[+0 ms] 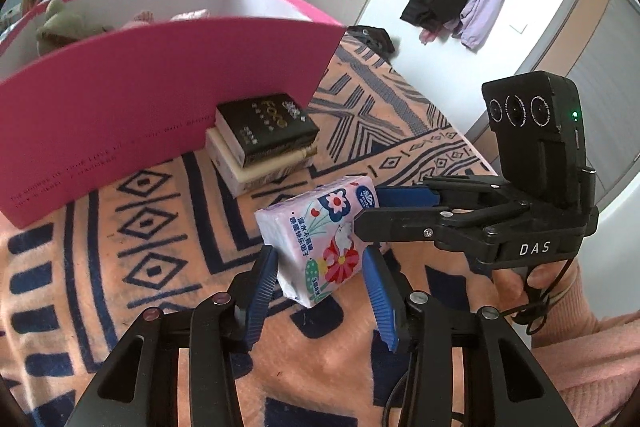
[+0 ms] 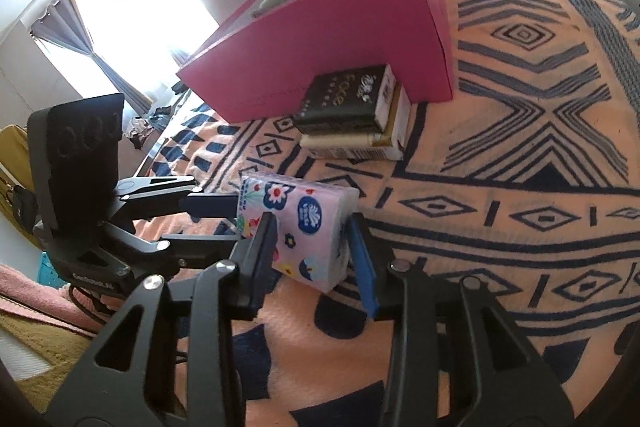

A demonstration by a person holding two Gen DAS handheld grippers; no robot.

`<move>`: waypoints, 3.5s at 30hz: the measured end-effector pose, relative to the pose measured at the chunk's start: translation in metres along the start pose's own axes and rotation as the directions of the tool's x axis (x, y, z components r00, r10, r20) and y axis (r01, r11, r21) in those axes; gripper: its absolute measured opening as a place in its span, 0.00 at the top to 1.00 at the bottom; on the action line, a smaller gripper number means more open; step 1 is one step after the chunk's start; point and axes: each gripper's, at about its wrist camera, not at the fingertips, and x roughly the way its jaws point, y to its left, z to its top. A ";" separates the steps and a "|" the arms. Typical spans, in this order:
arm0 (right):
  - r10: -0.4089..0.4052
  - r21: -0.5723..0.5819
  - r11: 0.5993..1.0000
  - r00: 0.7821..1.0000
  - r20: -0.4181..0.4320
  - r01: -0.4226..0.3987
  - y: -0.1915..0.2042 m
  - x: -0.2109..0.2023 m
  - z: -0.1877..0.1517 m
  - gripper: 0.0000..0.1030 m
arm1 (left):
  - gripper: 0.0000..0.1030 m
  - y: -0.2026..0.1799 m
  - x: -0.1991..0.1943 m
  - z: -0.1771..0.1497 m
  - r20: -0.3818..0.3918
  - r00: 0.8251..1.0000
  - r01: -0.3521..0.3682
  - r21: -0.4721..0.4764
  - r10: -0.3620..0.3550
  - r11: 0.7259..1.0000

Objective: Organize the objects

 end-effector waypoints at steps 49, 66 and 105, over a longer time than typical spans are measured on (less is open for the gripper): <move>-0.004 -0.152 0.988 0.988 0.153 0.027 0.038 -0.047 0.068 0.61 | 0.65 -0.005 -0.052 0.064 0.134 0.990 -0.046 0.075 0.036 0.996; -0.019 -0.174 0.983 0.979 0.204 0.055 0.026 -0.046 0.130 0.61 | 0.65 0.009 -0.048 0.125 0.146 0.985 -0.111 0.097 0.096 0.989; -0.188 -0.160 0.963 0.968 0.165 0.215 0.004 -0.021 0.126 0.60 | 0.50 0.042 -0.022 0.123 0.151 0.967 -0.213 0.044 0.205 0.976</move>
